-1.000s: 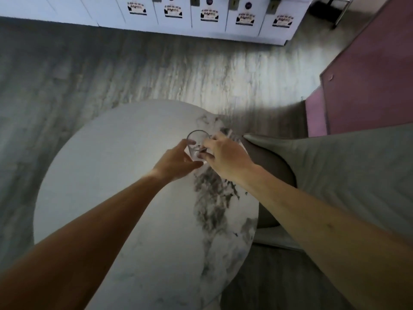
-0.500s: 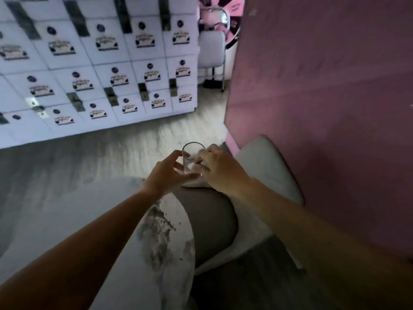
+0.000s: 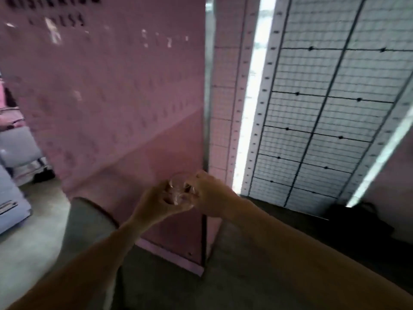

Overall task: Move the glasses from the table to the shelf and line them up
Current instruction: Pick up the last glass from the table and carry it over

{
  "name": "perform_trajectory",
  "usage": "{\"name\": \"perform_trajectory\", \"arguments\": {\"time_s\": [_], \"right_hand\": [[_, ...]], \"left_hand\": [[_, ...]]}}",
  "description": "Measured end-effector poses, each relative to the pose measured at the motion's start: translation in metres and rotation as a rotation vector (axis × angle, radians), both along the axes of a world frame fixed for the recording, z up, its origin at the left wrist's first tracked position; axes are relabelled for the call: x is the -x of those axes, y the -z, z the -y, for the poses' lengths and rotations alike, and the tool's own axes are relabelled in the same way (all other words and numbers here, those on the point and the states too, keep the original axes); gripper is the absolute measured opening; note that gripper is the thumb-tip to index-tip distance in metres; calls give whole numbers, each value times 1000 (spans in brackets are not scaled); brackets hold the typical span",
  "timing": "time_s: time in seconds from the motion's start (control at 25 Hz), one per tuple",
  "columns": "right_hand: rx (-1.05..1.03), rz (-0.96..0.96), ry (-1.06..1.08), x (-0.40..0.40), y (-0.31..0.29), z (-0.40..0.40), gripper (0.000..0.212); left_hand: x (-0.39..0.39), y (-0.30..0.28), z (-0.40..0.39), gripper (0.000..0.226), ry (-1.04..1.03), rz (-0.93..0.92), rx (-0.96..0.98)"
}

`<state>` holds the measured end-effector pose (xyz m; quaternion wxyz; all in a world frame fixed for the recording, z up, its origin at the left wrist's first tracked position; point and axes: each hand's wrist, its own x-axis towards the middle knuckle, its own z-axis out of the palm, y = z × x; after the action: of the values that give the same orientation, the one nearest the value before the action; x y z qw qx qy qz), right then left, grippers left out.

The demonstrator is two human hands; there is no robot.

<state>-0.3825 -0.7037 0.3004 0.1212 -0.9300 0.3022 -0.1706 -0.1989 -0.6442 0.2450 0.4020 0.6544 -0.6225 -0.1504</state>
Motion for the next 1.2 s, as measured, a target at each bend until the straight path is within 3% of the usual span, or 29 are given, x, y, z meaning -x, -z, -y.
{"name": "perform_trajectory", "arguments": {"time_s": [0.16,0.36,0.6,0.8,1.04,1.2], "right_hand": [[19,61,298,161,-21,10,22],[56,131,648,344,-33,5,24],[75,160,919,511,-38,-7,17],[73,234,1155,620,-38,18,10],[110,243,1256,738,-60,89,20],[124,284,1306,806,-62,120,12]], "left_hand": [[146,-14,73,57,273,-5,68],[341,-29,136,58,611,-23,71],[538,-32,176,75,967,-74,56],[671,-33,222,76,1113,-154,47],[802,-61,305,73,1186,-161,66],[877,-69,345,71,1242,-178,48]]}}
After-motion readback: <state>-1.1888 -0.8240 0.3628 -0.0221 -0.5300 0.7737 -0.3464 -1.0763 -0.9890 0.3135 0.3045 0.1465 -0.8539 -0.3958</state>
